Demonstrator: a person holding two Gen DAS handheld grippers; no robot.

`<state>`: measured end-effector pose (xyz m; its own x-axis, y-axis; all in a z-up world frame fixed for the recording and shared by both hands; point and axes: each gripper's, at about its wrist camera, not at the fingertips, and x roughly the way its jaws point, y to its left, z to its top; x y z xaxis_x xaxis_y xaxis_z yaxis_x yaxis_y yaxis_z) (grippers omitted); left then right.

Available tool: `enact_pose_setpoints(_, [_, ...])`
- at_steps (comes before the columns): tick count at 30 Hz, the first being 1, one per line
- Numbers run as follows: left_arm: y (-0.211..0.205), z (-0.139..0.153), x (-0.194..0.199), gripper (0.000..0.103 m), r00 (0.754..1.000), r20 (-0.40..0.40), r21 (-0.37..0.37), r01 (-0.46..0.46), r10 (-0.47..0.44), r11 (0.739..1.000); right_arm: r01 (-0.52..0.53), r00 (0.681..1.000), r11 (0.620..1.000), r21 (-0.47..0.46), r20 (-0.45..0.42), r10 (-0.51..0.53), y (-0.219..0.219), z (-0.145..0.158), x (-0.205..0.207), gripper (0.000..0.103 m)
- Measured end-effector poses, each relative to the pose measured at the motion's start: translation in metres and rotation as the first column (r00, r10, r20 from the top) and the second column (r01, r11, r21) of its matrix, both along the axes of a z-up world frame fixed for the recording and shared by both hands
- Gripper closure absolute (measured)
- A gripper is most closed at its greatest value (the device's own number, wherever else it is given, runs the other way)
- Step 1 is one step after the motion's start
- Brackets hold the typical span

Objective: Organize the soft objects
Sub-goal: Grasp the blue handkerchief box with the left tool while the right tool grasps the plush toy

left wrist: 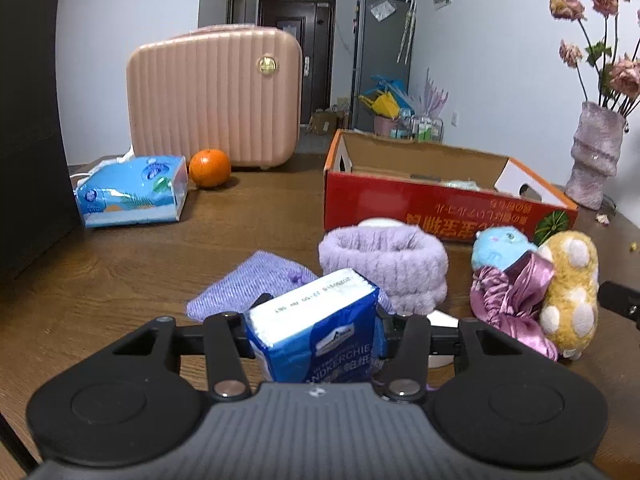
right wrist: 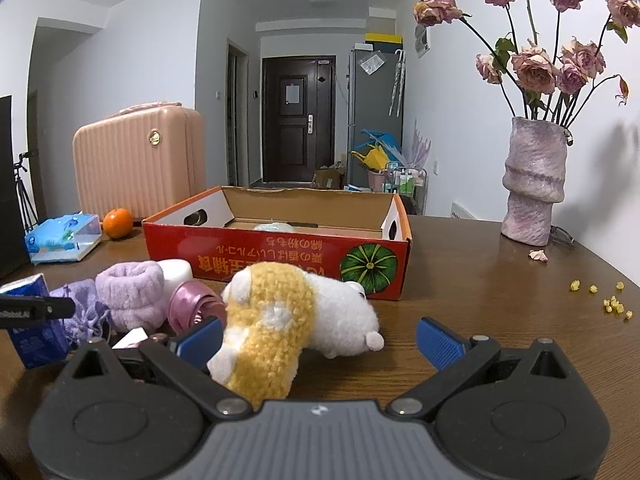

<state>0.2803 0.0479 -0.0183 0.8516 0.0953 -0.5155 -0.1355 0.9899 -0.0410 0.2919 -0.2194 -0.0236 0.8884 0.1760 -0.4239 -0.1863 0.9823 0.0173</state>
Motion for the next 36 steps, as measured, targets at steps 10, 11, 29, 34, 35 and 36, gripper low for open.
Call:
enact_pose_setpoints(10, [0.003, 0.014, -0.015, 0.054, 0.996, 0.084, 0.008, -0.006, 0.005, 1.0, -0.002, 1.0, 1.0, 0.016, 0.025, 0.001, 0.006, 0.003, -0.004, 0.0])
enact_pose_setpoints(11, [0.004, 0.016, -0.017, 0.054, 0.996, 0.094, 0.007, -0.008, 0.007, 1.0, -0.002, 1.0, 1.0, 0.018, 0.026, 0.001, 0.007, 0.003, -0.004, 0.0])
enact_pose_setpoints(29, [0.01, 0.021, -0.023, 0.054, 0.992, 0.122, -0.003, -0.013, 0.014, 1.0, -0.002, 0.994, 0.998, 0.065, -0.11, 0.009, 0.026, -0.011, 0.023, 0.024])
enact_pose_setpoints(34, [0.01, 0.02, -0.023, 0.054, 0.993, 0.118, -0.005, -0.011, 0.011, 1.0, 0.023, 0.982, 0.99, 0.138, -0.188, 0.004, 0.022, -0.018, 0.036, 0.034])
enact_pose_setpoints(35, [0.009, 0.02, -0.023, 0.054, 0.993, 0.118, -0.004, -0.01, 0.01, 1.0, 0.024, 0.979, 0.987, 0.16, -0.205, 0.01, 0.02, -0.02, 0.039, 0.035])
enact_pose_setpoints(36, [0.009, 0.02, -0.023, 0.054, 0.993, 0.119, -0.004, -0.008, 0.009, 1.0, 0.025, 0.975, 0.982, 0.189, -0.222, 0.018, 0.017, -0.022, 0.041, 0.036])
